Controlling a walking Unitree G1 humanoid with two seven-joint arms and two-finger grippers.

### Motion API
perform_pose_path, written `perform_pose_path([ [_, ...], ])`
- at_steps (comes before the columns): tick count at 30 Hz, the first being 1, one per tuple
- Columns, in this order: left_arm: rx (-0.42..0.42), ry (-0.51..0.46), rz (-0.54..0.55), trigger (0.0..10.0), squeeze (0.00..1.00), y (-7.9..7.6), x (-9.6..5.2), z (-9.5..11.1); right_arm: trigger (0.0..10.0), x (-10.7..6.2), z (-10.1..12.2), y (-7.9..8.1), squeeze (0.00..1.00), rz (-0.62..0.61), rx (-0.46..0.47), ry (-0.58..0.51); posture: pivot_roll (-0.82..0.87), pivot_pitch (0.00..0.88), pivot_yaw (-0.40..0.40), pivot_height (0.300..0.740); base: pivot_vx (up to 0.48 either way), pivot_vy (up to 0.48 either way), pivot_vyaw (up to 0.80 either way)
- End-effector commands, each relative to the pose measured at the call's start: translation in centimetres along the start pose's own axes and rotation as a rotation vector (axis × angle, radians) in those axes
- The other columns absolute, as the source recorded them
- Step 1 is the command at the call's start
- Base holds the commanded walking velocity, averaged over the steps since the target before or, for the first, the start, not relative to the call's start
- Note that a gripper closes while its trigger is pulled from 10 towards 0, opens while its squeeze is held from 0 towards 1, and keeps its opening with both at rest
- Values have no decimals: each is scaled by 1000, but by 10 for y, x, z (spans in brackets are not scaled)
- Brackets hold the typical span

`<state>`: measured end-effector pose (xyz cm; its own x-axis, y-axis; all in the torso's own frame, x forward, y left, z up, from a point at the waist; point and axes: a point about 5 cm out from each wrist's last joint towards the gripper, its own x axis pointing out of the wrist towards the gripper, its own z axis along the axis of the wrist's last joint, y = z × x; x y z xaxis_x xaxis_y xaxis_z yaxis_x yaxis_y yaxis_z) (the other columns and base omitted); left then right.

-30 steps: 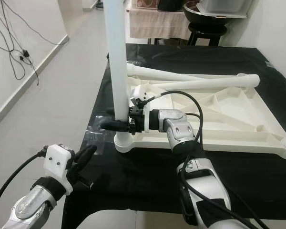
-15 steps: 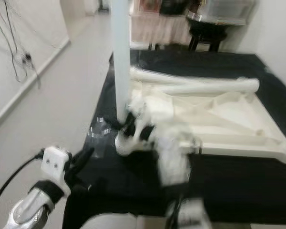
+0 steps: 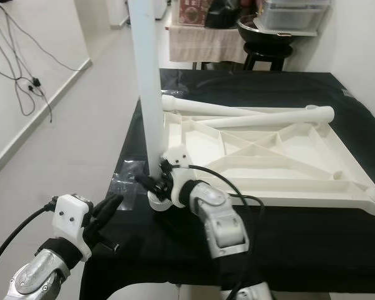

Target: Building children table

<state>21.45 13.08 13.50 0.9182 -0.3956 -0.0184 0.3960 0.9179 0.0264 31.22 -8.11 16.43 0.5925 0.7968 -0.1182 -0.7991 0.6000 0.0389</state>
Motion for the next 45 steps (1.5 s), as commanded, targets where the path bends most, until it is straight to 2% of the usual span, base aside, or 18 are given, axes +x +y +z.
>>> perform_pose_path([
  [1, -8, 24, -2, 10000, 0, 0, 0, -3, 10000, 4, 18, -2, 545, 100, -26, -80, 37, 91, -7, 740, 0, 0, 0],
  [2, -8, 24, -3, 10000, 0, 0, 0, -3, 10000, 5, 27, -9, 0, 166, -44, -109, 38, 89, -6, 740, 0, 0, 0],
  [3, -7, 25, -4, 10000, 0, -1, 1, -4, 10000, 6, 33, -15, 0, 253, -85, -119, 45, 85, -9, 740, 0, 0, 0],
  [5, -7, 25, -5, 10000, 0, -1, 1, -4, 10000, 5, 36, -18, 0, 309, -112, -119, 45, 85, -9, 740, 0, 0, 0],
  [11, -6, 27, -5, 10000, 0, -1, 2, -5, 10000, 10, 33, -26, 0, 453, -98, -59, 53, 79, -11, 740, 0, 0, 0],
  [12, -6, 29, -7, 10000, 0, -1, 3, -5, 8627, 12, 32, -29, 0, 478, -93, -39, 53, 79, -11, 740, 0, 0, 0],
  [13, -7, 33, -11, 10000, 0, -2, 3, -6, 588, 14, 31, -31, 0, 496, -69, -29, 57, 71, -11, 740, 0, 0, 0],
  [15, -7, 33, -11, 10000, 0, -2, 3, -6, 588, 14, 31, -31, 0, 496, -69, -29, 57, 71, -11, 740, 0, 0, 0],
  [16, -8, 36, -16, 10000, 0, -2, 3, -6, 0, 17, 31, -34, 0, 499, -56, -24, 57, 71, -11, 740, 0, 0, 0],
  [24, 11, 54, -39, 10000, 0, -6, 2, -9, 0, 11, 25, -44, 0, 457, -43, -45, 56, 66, -12, 740, 0, 0, 0],
  [32, 11, 54, -39, 10000, 0, -6, 2, -9, 0, 11, 25, -44, 0, 457, -43, -45, 56, 66, -12, 740, 0, 0, 0],
  [33, 55, 93, -39, 10000, 0, -5, 0, -9, 0, 11, -5, -25, 0, 196, -23, 38, 22, 58, -24, 740, 0, 0, 0],
  [34, 55, 93, -39, 10000, 0, -5, 0, -9, 0, 11, -5, -25, 0, 196, -23, 38, 22, 58, -24, 740, 0, 0, 0],
  [35, 86, 120, -36, 10000, 0, -3, -1, -8, 0, 6, -18, -12, 0, -16, -18, 86, 29, 60, -29, 740, 0, 0, 0],
  [36, 86, 120, -36, 10000, 0, -3, -1, -8, 0, 6, -18, -12, 0, -16, -18, 86, 29, 60, -29, 740, 0, 0, 0],
  [37, 101, 138, -41, 10000, 0, -2, -2, -8, 0, -2, -28, -3, 0, -154, -55, 131, 50, 71, -41, 740, 0, 0, 0],
  [38, 107, 147, -44, 10000, 0, -2, -2, -8, 0, -6, -33, 1, 0, -216, -84, 153, 52, 71, -42, 740, 0, 0, 0],
  [45, 94, 115, 20, 10000, 0, 4, -7, -1, 0, -3, -37, -1, 0, -206, -50, 144, 46, 78, -39, 740, 0, 0, 0],
])
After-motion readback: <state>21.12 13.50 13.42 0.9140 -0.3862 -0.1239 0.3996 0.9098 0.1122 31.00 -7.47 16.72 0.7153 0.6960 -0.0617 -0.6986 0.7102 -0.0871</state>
